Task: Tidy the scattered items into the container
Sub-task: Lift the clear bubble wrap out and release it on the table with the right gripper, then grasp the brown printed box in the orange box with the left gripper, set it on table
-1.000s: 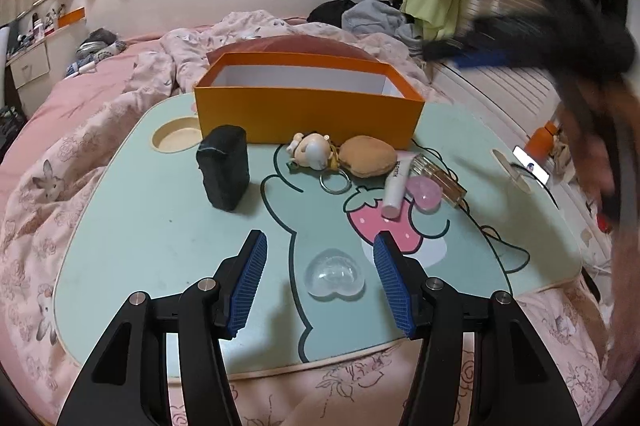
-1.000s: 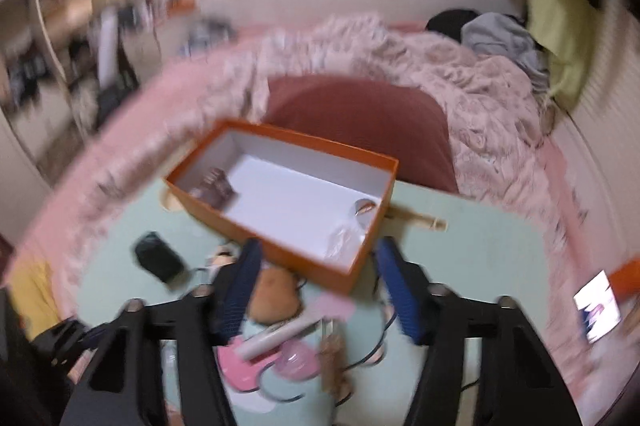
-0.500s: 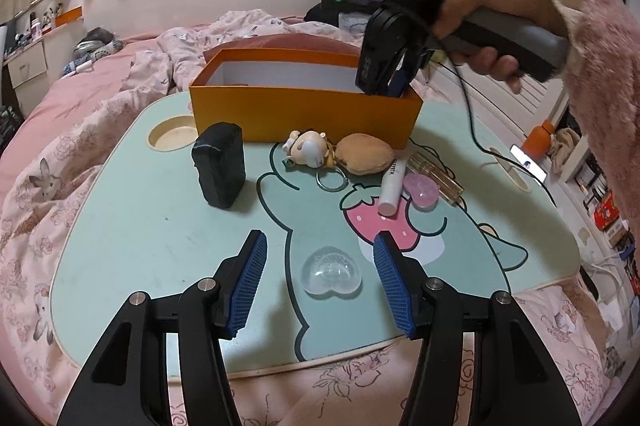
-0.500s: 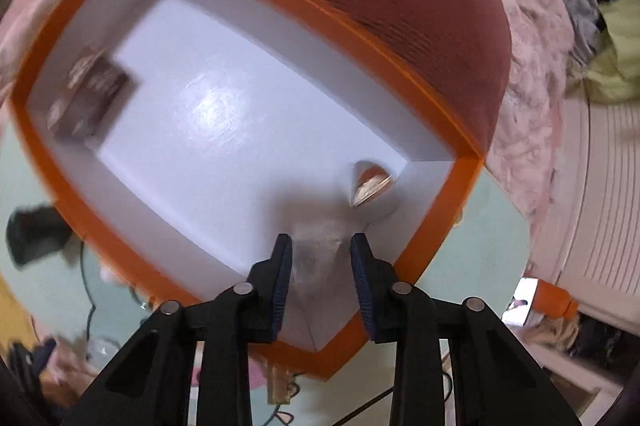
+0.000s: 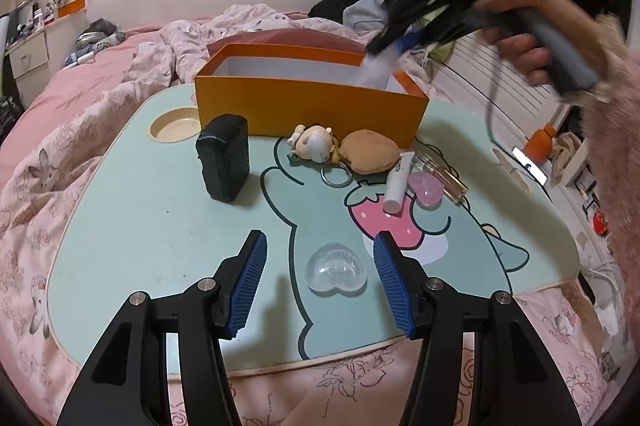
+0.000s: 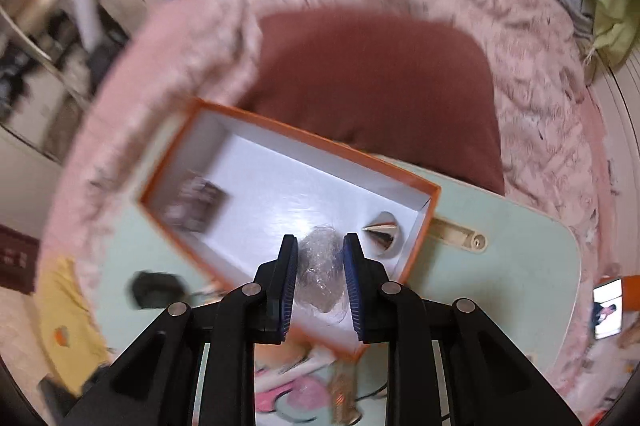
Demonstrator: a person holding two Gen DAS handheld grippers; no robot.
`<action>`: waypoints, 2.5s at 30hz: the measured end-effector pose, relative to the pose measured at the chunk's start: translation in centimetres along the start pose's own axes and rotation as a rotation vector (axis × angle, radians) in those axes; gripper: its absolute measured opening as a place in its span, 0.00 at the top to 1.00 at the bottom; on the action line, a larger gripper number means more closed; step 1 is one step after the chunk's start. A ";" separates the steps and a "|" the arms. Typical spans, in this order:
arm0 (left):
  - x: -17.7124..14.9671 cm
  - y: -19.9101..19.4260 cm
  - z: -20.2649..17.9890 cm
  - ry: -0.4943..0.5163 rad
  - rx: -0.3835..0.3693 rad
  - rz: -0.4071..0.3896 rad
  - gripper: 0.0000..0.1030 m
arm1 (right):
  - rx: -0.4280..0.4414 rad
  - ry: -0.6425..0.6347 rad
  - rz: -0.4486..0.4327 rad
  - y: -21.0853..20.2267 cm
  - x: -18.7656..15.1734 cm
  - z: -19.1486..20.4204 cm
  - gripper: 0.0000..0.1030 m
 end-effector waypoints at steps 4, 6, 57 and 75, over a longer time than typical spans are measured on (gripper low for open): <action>-0.2 0.2 -0.2 0.007 0.002 0.008 0.45 | 0.044 -0.051 -0.096 -3.8 -4.9 2.9 0.78; -0.2 0.2 -0.2 0.009 0.005 0.011 0.45 | 0.077 -0.059 -0.091 -3.6 -8.1 3.9 0.78; 12.4 17.6 7.9 0.100 0.351 0.628 0.69 | 0.050 0.090 -0.395 -1.4 -17.7 4.0 0.35; 16.1 5.7 -0.5 0.061 -0.090 0.329 0.80 | 0.052 0.101 -0.376 -1.0 -17.8 3.6 0.35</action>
Point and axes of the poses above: each gripper's, at about its wrist camera, not at the fingertips, and y roughly the way its jaws point, z to its left, x to its top, the point moved 10 cm from there along y, roughly the way its jaws point, and after that the axes turned 4 degrees about -y, right-handed, at the moved point
